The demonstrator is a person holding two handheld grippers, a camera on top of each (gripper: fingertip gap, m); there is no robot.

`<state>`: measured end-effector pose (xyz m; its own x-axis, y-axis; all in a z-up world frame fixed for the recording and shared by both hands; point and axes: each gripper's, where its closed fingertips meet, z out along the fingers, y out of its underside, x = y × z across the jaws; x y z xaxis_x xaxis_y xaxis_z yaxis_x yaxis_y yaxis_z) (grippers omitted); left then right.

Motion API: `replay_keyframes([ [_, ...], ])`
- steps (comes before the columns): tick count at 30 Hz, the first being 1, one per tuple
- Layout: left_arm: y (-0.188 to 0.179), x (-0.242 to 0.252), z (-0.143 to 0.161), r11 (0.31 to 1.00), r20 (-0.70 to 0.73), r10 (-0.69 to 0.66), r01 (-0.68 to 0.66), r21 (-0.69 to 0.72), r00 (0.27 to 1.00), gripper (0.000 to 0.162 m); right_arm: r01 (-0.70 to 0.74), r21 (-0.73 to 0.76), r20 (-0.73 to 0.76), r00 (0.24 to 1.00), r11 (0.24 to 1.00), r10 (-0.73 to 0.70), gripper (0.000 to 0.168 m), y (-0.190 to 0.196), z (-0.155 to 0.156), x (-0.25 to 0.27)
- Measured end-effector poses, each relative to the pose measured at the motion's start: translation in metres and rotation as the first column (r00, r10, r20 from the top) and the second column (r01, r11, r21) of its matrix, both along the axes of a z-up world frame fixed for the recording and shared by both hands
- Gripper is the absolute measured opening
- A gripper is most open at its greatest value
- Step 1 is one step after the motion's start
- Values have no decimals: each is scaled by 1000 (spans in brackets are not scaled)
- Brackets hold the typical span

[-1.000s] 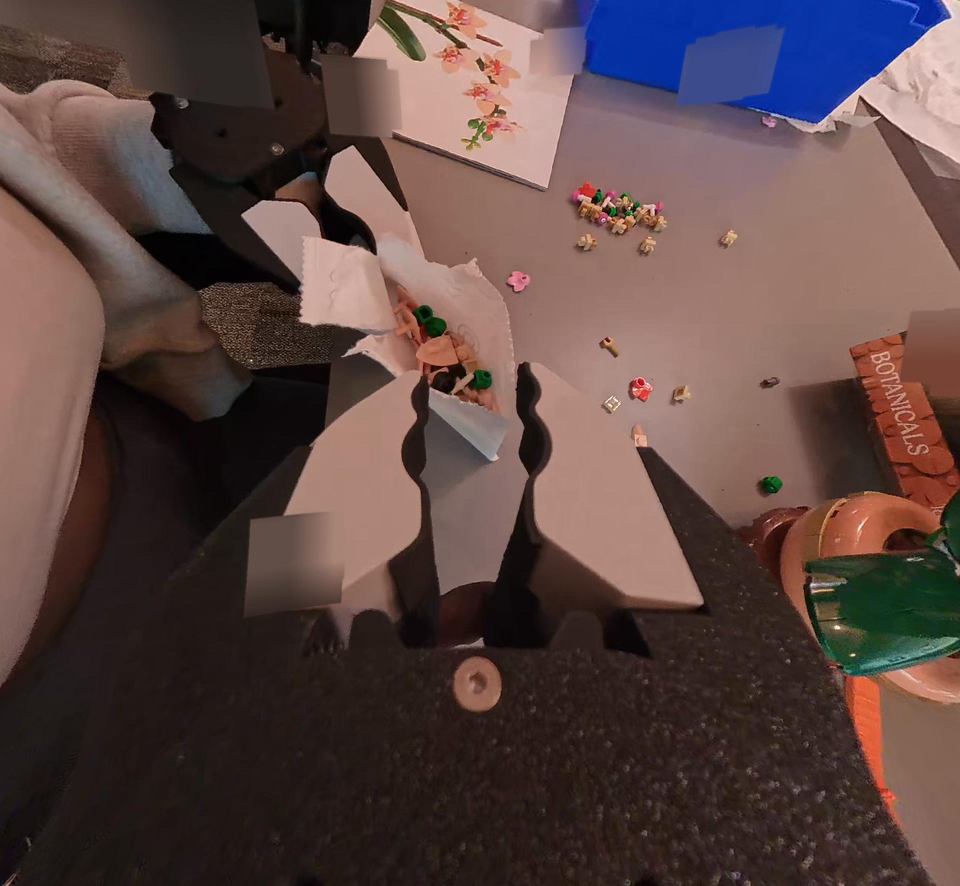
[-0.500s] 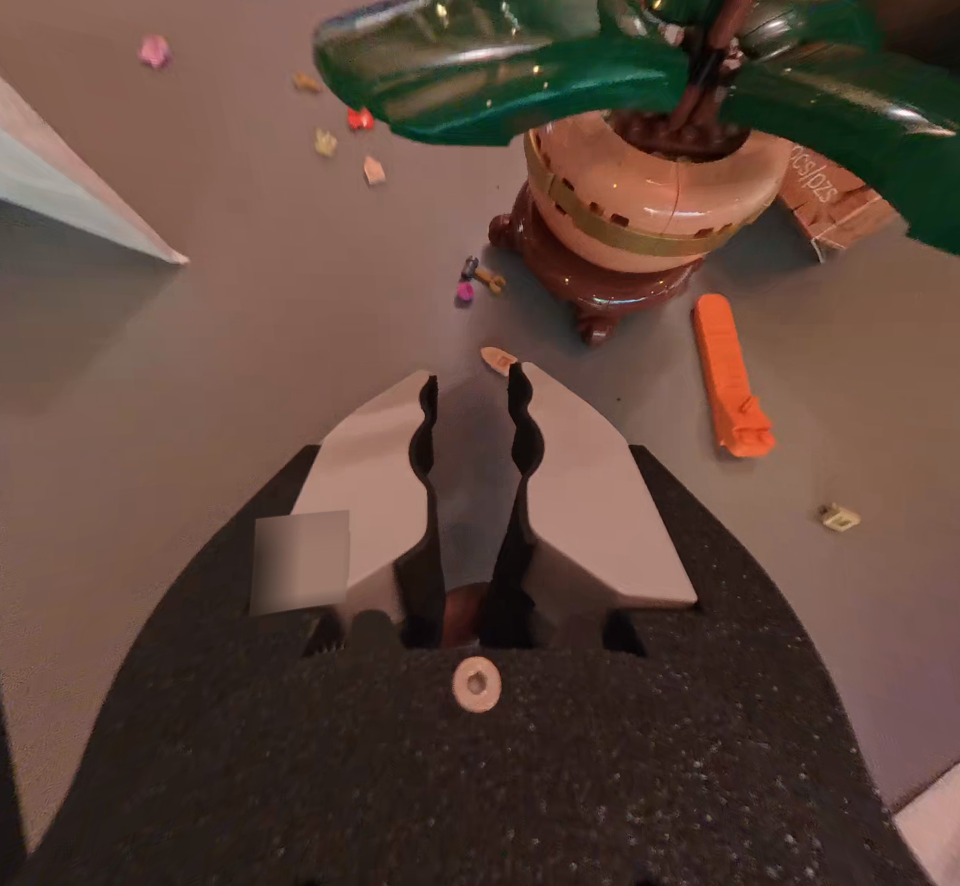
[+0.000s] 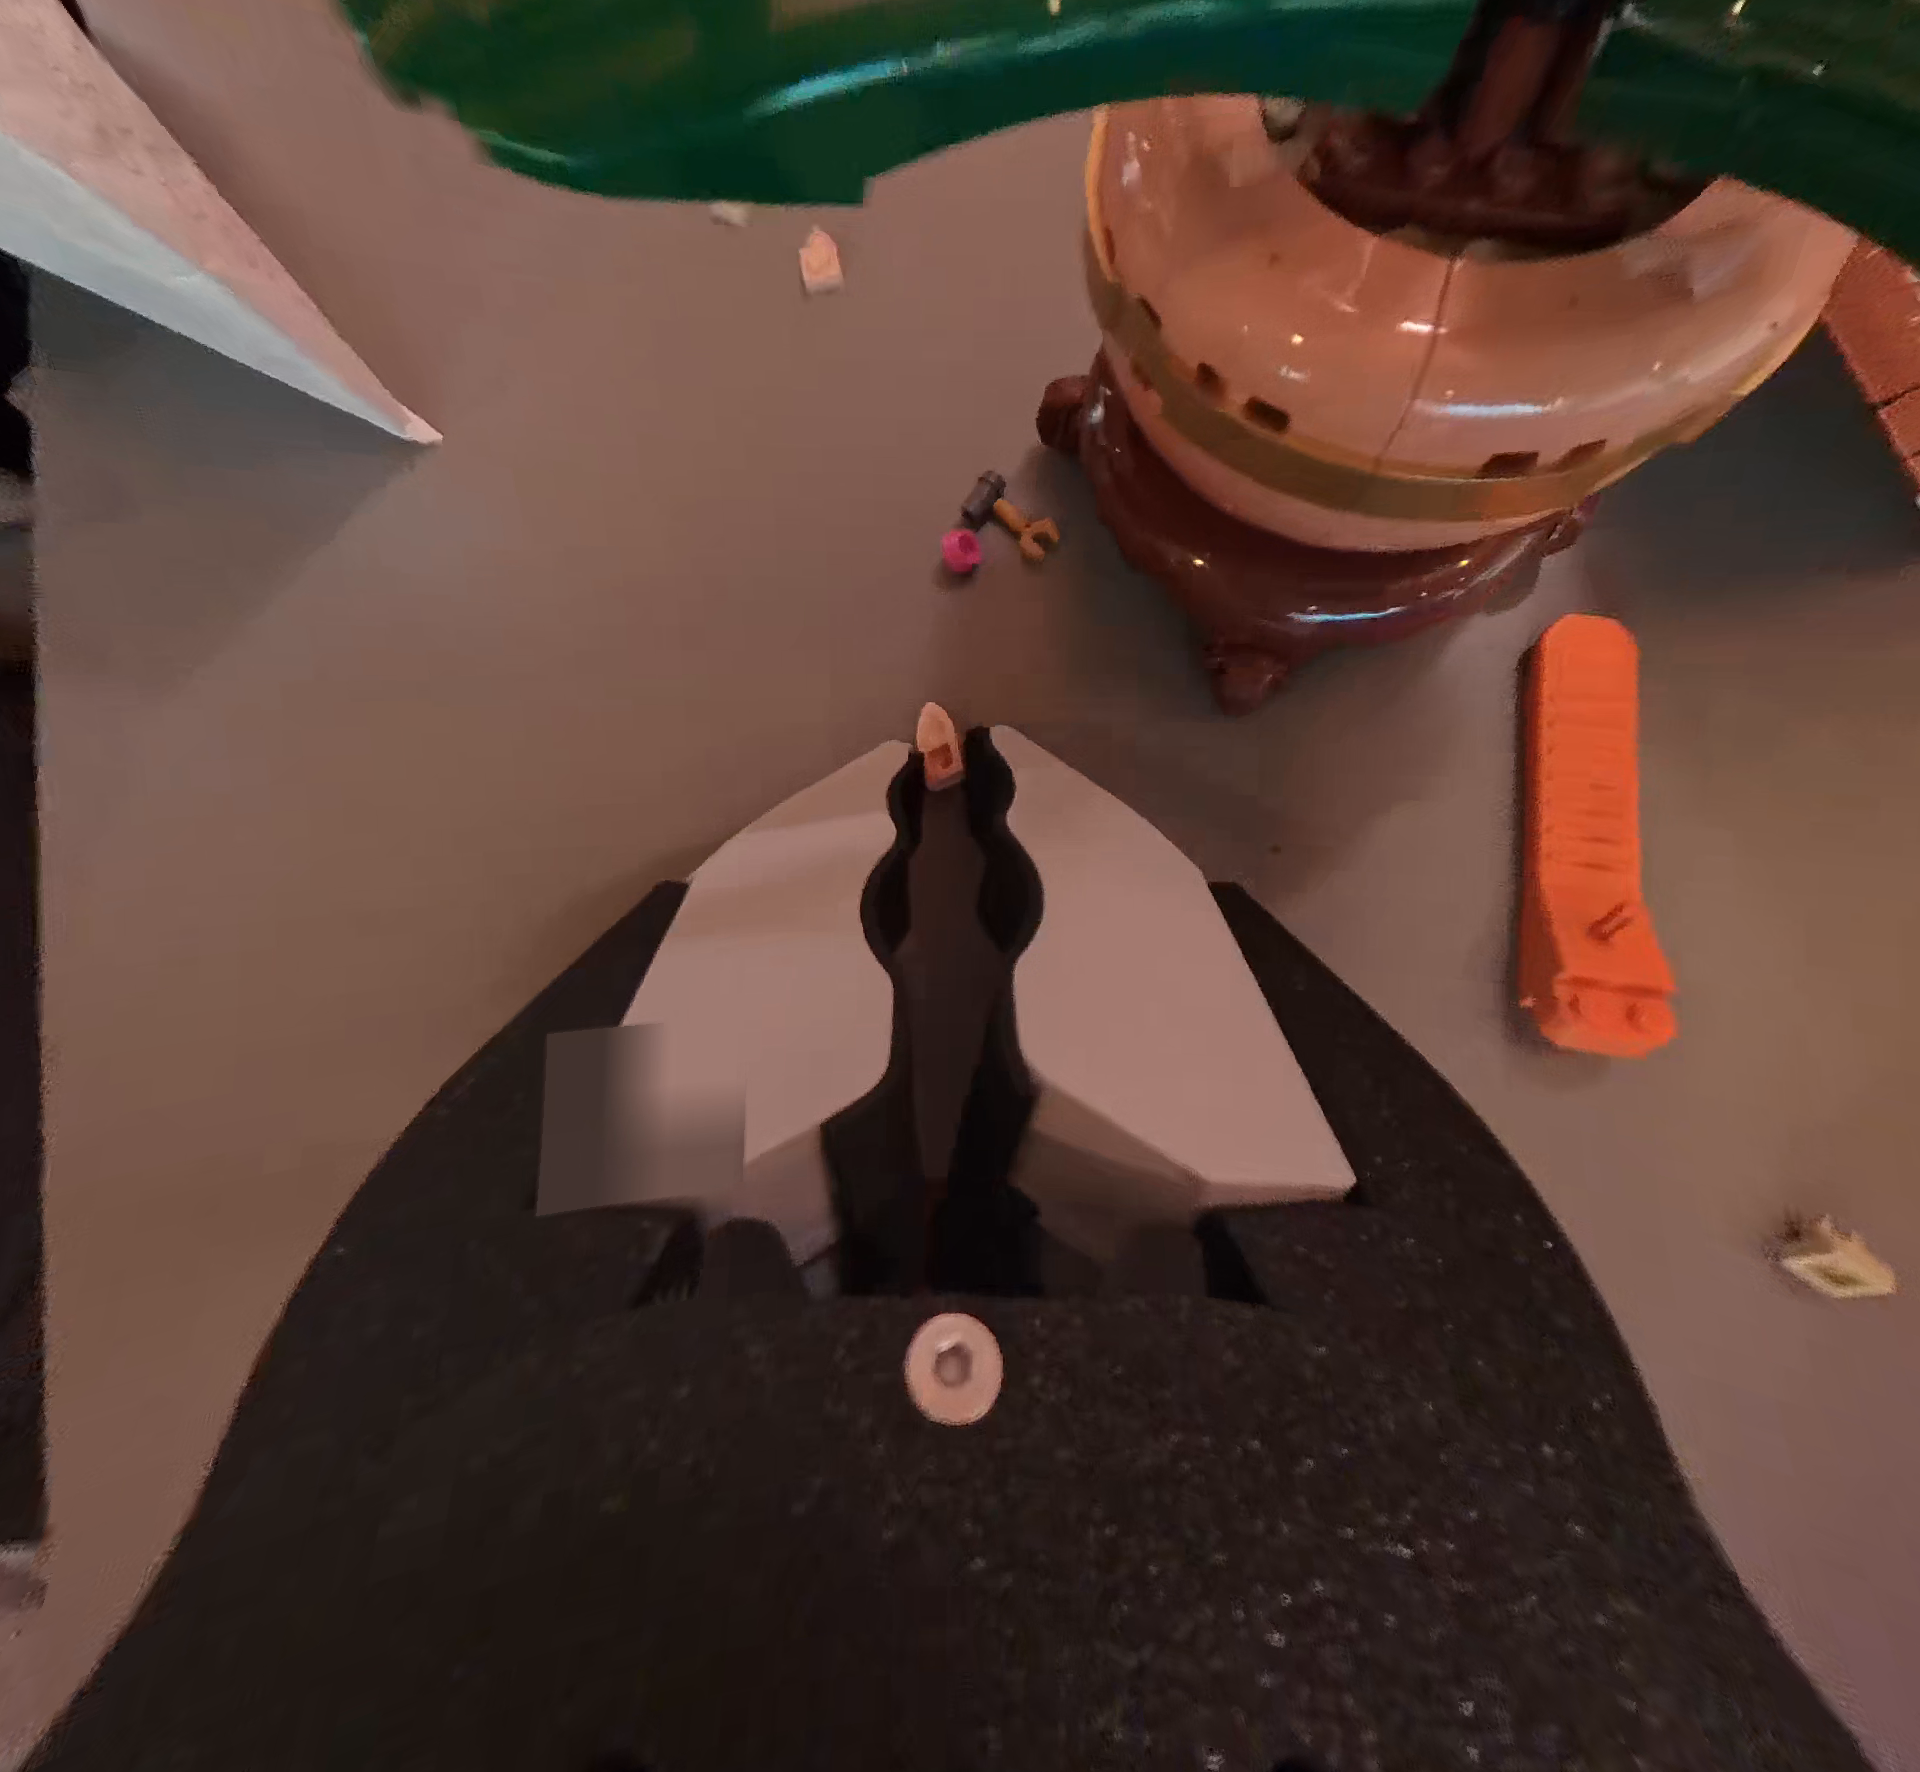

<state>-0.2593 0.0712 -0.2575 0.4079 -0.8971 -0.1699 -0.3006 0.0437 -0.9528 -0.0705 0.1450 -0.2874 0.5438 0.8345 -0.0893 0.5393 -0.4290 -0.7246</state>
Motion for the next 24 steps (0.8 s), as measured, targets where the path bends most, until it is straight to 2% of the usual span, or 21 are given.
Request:
replay_keyframes([
  [2,2,1,1,1000,0,1,-1,1,1000,12,26,18,-78,997,999,-25,8,-12,15,-11],
  [4,1,0,0,1000,2,1,-1,0,1000,12,12,59,-198,980,998,0,8,-32,44,-38],
  [6,0,0,0,1000,4,1,-1,-3,1000,12,1,166,-311,949,986,51,8,-49,81,-73],
  [8,0,0,0,1000,4,1,-1,-1,1000,12,-22,259,-345,931,966,114,8,-62,106,-110],
  [11,0,0,0,1000,-1,2,-2,7,1000,12,-91,296,-231,959,951,164,11,-72,105,-146],
  [14,0,-1,0,1000,-4,4,-4,12,1000,12,-105,304,-92,986,947,139,22,-66,89,-148],
  [18,-1,-1,0,1000,-3,4,-4,9,1000,12,-118,291,-101,983,949,153,24,-71,89,-147],
  [22,0,2,-1,1000,-2,5,-5,7,1000,12,-72,306,-104,989,949,108,25,-68,89,-116],
  [24,0,1,0,1000,2,5,-5,3,1000,12,67,320,-72,996,945,-47,25,-53,88,-66],
])
